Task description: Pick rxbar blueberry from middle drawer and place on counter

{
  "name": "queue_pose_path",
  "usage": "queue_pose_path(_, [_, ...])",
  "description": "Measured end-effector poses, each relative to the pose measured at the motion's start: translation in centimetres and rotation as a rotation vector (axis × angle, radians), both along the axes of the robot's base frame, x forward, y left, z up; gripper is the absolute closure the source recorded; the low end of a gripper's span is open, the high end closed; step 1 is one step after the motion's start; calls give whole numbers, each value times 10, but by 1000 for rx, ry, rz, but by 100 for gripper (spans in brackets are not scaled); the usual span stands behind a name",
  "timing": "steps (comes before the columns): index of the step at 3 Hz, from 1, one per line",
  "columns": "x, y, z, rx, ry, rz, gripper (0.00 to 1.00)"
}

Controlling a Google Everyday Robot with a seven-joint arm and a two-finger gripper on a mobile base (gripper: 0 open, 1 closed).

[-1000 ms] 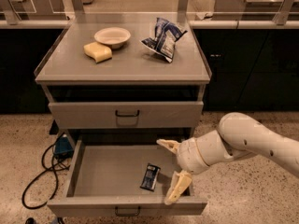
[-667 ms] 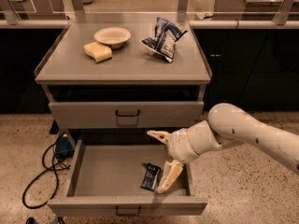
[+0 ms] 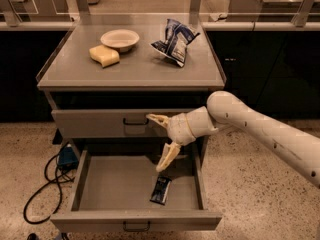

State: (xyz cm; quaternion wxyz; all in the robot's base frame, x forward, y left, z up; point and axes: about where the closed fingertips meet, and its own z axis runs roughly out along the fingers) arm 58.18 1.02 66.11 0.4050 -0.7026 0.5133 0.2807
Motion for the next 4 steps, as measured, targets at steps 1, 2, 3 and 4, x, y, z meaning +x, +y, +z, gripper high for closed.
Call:
queue_pose_path(1, [0,0,0,0,0,0,0])
queue_pose_path(2, [-10,-5,-42,8,61,-29,0])
queue_pose_path(3, [-29,-13,-101,-62,138,-78,0])
queue_pose_path(4, [-45,-29,-157,-304,146,-128,0])
